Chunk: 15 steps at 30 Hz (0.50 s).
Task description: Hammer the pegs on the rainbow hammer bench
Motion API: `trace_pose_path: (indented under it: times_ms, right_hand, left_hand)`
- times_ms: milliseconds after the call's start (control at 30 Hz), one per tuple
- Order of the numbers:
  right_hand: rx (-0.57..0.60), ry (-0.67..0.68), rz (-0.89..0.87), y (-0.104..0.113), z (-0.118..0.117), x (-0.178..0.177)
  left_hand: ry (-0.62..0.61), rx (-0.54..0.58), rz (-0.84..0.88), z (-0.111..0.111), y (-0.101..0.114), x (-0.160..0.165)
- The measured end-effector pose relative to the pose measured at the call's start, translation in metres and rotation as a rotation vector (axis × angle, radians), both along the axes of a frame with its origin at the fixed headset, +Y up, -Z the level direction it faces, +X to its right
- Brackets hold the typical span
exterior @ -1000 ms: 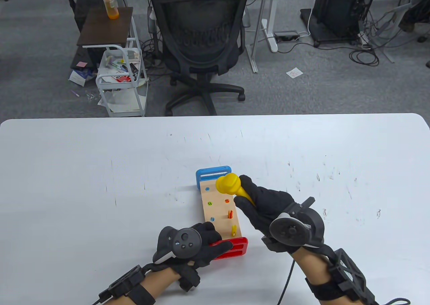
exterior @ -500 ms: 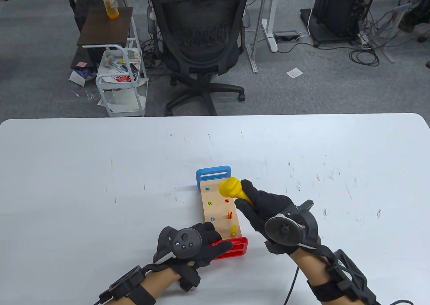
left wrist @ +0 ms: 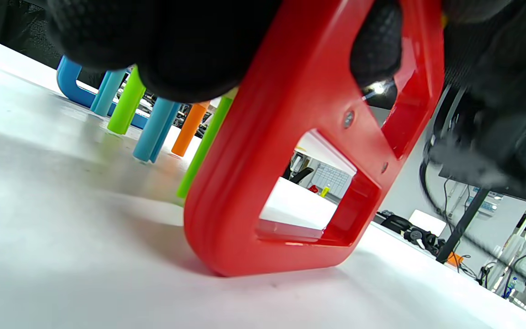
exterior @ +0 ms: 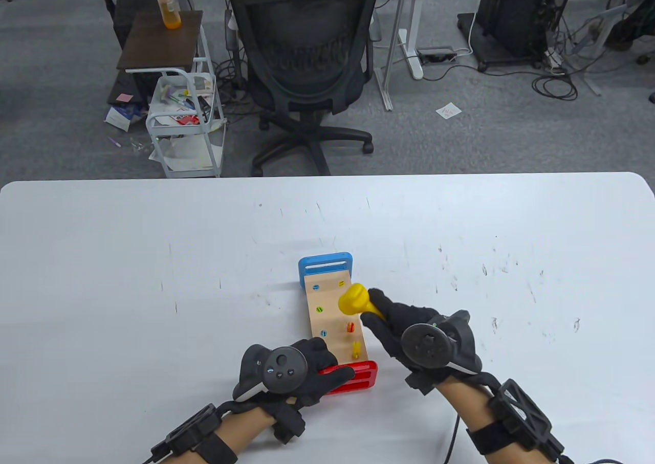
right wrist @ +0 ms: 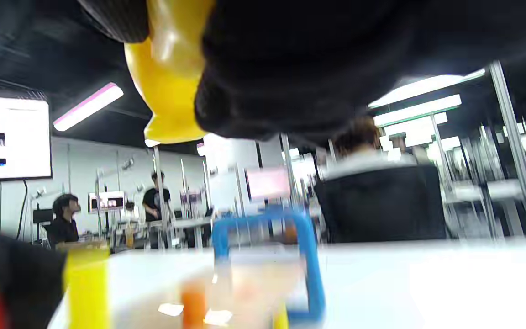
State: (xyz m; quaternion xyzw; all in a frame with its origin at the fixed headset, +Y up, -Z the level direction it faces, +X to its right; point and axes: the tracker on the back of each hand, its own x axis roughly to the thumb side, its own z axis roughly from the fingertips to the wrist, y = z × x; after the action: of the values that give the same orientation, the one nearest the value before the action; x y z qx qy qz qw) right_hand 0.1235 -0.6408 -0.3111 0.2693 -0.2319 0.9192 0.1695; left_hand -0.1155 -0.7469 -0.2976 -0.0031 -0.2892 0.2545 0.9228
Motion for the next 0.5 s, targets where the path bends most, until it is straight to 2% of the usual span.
trace_pose_path:
  times_ms: [67,167,233,267,333,367,400,433,467,500]
  right_hand:
    - [0.078,0.0,-0.013,0.026,0.007,0.003]
    - [0.115,0.01,-0.063,0.038,0.012,0.005]
    - [0.104,0.007,-0.082,0.027,0.01,0.005]
    - [0.051,0.006,-0.056,0.009,0.005,0.002]
    - [-0.139,0.019,0.113,-0.042,-0.005,-0.007]
    - [-0.232,0.036,0.264,-0.072,-0.008,-0.013]
    - [-0.159,-0.061,0.253,-0.074,0.0,-0.002]
    - [-0.147,0.074,0.074,-0.066,-0.008,-0.008]
    - [-0.227,0.032,0.106,-0.051,-0.007,-0.008]
    - [-0.124,0.02,0.083,-0.034,-0.004,-0.004]
  left_hand:
    - [-0.002,-0.001,0.0,0.0,0.0,0.0]
    - [-0.002,-0.001,0.001,0.0,0.0,0.0]
    - [-0.001,0.0,0.0,0.0,0.0,0.0]
    - [-0.001,0.0,0.0,0.0,0.0,0.0]
    - [-0.001,0.0,0.0,0.0,0.0,0.0]
    - [-0.001,0.0,0.001,0.0,0.0,0.0]
    - [0.0,-0.001,0.001,0.0,0.0,0.0]
    - [-0.002,-0.001,0.002,0.0,0.0,0.0]
    - [-0.002,-0.001,0.001,0.0,0.0,0.0]
    - [-0.002,0.0,0.001,0.0,0.0,0.0]
